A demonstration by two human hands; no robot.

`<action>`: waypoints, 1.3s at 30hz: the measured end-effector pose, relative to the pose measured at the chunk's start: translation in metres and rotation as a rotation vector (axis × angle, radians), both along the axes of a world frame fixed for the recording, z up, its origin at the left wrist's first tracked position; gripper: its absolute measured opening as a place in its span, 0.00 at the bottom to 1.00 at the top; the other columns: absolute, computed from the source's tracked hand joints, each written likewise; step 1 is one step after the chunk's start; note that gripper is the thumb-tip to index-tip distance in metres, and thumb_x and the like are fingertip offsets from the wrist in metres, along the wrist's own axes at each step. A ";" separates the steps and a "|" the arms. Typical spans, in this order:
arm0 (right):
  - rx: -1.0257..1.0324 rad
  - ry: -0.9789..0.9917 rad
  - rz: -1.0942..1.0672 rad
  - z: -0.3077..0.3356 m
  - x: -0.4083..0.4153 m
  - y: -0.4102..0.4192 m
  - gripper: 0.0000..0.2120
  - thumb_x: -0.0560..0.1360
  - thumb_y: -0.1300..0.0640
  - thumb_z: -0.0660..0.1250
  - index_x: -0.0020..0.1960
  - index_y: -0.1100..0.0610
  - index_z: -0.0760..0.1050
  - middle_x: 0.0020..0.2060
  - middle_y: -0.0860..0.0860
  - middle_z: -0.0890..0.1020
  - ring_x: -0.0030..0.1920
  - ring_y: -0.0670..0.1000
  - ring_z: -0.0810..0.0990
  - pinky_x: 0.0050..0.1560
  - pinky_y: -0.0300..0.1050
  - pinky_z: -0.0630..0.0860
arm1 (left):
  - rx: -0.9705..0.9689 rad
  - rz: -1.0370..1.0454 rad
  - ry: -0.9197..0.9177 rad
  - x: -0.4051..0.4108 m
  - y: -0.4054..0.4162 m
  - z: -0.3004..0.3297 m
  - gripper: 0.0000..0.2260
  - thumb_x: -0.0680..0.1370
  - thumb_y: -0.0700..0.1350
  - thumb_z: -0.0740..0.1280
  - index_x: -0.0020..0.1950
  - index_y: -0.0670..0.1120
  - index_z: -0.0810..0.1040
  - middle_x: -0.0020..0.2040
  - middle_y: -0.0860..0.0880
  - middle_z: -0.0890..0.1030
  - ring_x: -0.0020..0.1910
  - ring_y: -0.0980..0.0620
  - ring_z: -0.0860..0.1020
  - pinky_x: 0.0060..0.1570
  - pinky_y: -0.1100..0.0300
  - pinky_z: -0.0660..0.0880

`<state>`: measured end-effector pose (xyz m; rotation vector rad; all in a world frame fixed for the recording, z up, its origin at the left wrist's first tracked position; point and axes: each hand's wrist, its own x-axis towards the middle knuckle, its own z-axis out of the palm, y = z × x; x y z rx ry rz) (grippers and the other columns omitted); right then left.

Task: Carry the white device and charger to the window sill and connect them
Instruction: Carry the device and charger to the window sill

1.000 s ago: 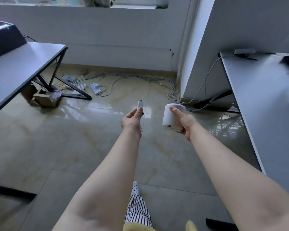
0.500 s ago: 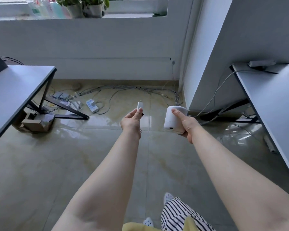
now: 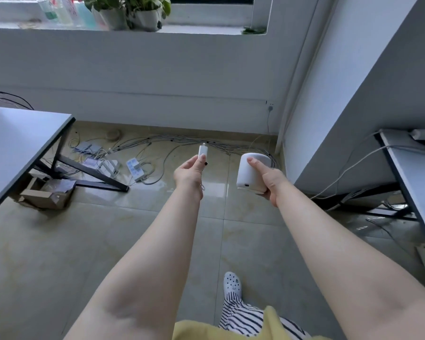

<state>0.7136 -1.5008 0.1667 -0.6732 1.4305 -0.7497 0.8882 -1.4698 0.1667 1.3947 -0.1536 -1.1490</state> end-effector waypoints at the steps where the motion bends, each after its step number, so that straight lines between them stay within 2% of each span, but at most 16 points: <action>1: 0.001 0.001 0.010 0.001 0.004 -0.018 0.32 0.69 0.44 0.73 0.65 0.59 0.68 0.56 0.56 0.76 0.52 0.56 0.77 0.42 0.46 0.77 | 0.004 0.009 -0.003 0.002 -0.018 0.000 0.11 0.72 0.42 0.73 0.54 0.43 0.79 0.40 0.50 0.81 0.48 0.51 0.80 0.36 0.64 0.73; 4: -0.002 0.018 0.028 -0.001 0.015 -0.071 0.30 0.67 0.43 0.74 0.61 0.58 0.69 0.56 0.55 0.78 0.51 0.56 0.78 0.44 0.47 0.78 | 0.003 0.031 -0.007 0.010 -0.068 -0.001 0.10 0.72 0.42 0.74 0.52 0.45 0.79 0.40 0.50 0.81 0.49 0.51 0.80 0.36 0.63 0.72; 7: -0.007 0.015 0.029 -0.005 0.022 -0.111 0.33 0.66 0.43 0.75 0.64 0.59 0.70 0.57 0.56 0.79 0.53 0.57 0.79 0.51 0.51 0.79 | 0.013 0.032 -0.007 0.018 -0.101 -0.006 0.11 0.71 0.43 0.74 0.52 0.45 0.79 0.40 0.50 0.81 0.49 0.51 0.80 0.37 0.62 0.72; 9: -0.001 0.010 0.040 -0.007 0.027 -0.133 0.35 0.65 0.43 0.75 0.64 0.59 0.70 0.57 0.56 0.80 0.54 0.57 0.80 0.53 0.51 0.79 | 0.020 0.035 -0.012 0.024 -0.118 -0.008 0.11 0.71 0.43 0.74 0.52 0.46 0.80 0.40 0.50 0.81 0.48 0.51 0.80 0.35 0.62 0.71; 11: 0.001 0.007 0.057 -0.008 0.034 -0.154 0.33 0.65 0.43 0.75 0.64 0.59 0.70 0.55 0.55 0.79 0.51 0.56 0.80 0.50 0.50 0.79 | 0.024 0.046 -0.010 0.033 -0.138 -0.009 0.10 0.71 0.43 0.74 0.51 0.46 0.79 0.40 0.50 0.81 0.48 0.51 0.80 0.36 0.61 0.72; 13: -0.002 0.011 0.066 -0.009 0.042 -0.175 0.33 0.66 0.42 0.75 0.63 0.59 0.70 0.55 0.55 0.79 0.49 0.55 0.80 0.49 0.49 0.79 | 0.024 0.055 0.002 0.041 -0.159 -0.008 0.09 0.71 0.42 0.75 0.49 0.46 0.79 0.40 0.50 0.81 0.49 0.50 0.80 0.44 0.58 0.73; 15: -0.008 0.008 0.070 -0.009 0.051 -0.198 0.32 0.66 0.42 0.74 0.62 0.59 0.71 0.56 0.56 0.79 0.48 0.54 0.80 0.47 0.48 0.79 | 0.021 0.054 0.010 0.049 -0.181 -0.006 0.11 0.71 0.42 0.74 0.51 0.45 0.79 0.41 0.50 0.81 0.50 0.49 0.79 0.51 0.55 0.71; 17: -0.024 0.008 0.077 -0.007 0.061 -0.221 0.30 0.67 0.43 0.74 0.61 0.59 0.71 0.54 0.55 0.79 0.45 0.52 0.79 0.41 0.45 0.78 | 0.010 0.049 0.005 0.058 -0.207 -0.004 0.14 0.72 0.42 0.74 0.56 0.43 0.80 0.41 0.50 0.80 0.51 0.50 0.79 0.52 0.54 0.69; 20: -0.043 0.007 0.064 -0.005 0.080 -0.266 0.30 0.68 0.43 0.73 0.62 0.60 0.71 0.53 0.55 0.79 0.44 0.52 0.78 0.39 0.44 0.76 | -0.015 0.036 0.014 0.076 -0.254 -0.001 0.16 0.72 0.41 0.73 0.59 0.41 0.79 0.40 0.51 0.80 0.49 0.50 0.78 0.51 0.55 0.69; 25: -0.035 0.018 0.063 -0.002 0.121 -0.350 0.29 0.67 0.43 0.73 0.60 0.59 0.72 0.52 0.54 0.79 0.41 0.52 0.78 0.32 0.42 0.71 | -0.013 -0.008 0.030 0.116 -0.346 0.001 0.12 0.72 0.42 0.73 0.55 0.44 0.79 0.39 0.52 0.80 0.48 0.51 0.79 0.39 0.59 0.70; 27: -0.043 0.027 0.048 0.001 0.137 -0.381 0.31 0.67 0.42 0.74 0.62 0.59 0.72 0.53 0.54 0.79 0.43 0.53 0.79 0.35 0.44 0.74 | -0.012 -0.016 0.035 0.133 -0.379 0.003 0.11 0.72 0.42 0.73 0.54 0.45 0.79 0.40 0.52 0.81 0.49 0.51 0.79 0.36 0.62 0.68; 29: -0.045 0.045 0.024 0.003 0.152 -0.411 0.34 0.65 0.41 0.74 0.63 0.59 0.71 0.55 0.54 0.80 0.50 0.55 0.81 0.49 0.49 0.79 | 0.005 -0.030 -0.002 0.152 -0.410 0.004 0.12 0.72 0.43 0.74 0.54 0.45 0.80 0.42 0.50 0.82 0.47 0.51 0.79 0.34 0.64 0.68; 31: -0.056 0.050 0.010 0.006 0.165 -0.439 0.34 0.64 0.40 0.74 0.63 0.58 0.72 0.57 0.54 0.80 0.56 0.56 0.80 0.59 0.52 0.77 | 0.009 -0.054 -0.041 0.169 -0.439 0.005 0.11 0.72 0.45 0.74 0.53 0.47 0.81 0.46 0.49 0.82 0.44 0.52 0.80 0.30 0.62 0.67; 35: -0.059 0.040 -0.004 0.007 0.188 -0.483 0.32 0.64 0.40 0.75 0.61 0.57 0.72 0.55 0.54 0.81 0.57 0.57 0.81 0.61 0.55 0.77 | 0.018 -0.065 -0.050 0.192 -0.486 0.006 0.13 0.72 0.45 0.74 0.55 0.46 0.81 0.49 0.48 0.83 0.36 0.56 0.79 0.29 0.64 0.68; 39: -0.068 0.032 -0.004 0.008 0.207 -0.528 0.32 0.65 0.41 0.75 0.61 0.58 0.72 0.53 0.53 0.81 0.55 0.56 0.81 0.60 0.54 0.77 | 0.042 -0.075 -0.052 0.209 -0.526 0.000 0.14 0.71 0.47 0.74 0.56 0.46 0.81 0.52 0.47 0.83 0.34 0.55 0.78 0.28 0.61 0.67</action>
